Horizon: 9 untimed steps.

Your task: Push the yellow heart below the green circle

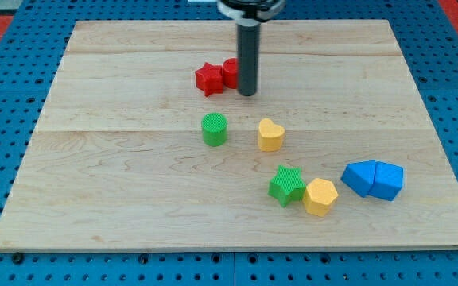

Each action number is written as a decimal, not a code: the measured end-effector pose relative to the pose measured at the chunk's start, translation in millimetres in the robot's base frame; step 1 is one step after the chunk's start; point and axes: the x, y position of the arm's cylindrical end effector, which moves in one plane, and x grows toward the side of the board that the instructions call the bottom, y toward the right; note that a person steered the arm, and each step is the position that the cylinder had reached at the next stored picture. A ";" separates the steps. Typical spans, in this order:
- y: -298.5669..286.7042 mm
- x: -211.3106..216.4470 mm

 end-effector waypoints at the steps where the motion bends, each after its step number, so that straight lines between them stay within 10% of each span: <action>1: 88.0 14.3; 6: 83.2 66.0; 9: -62.7 89.0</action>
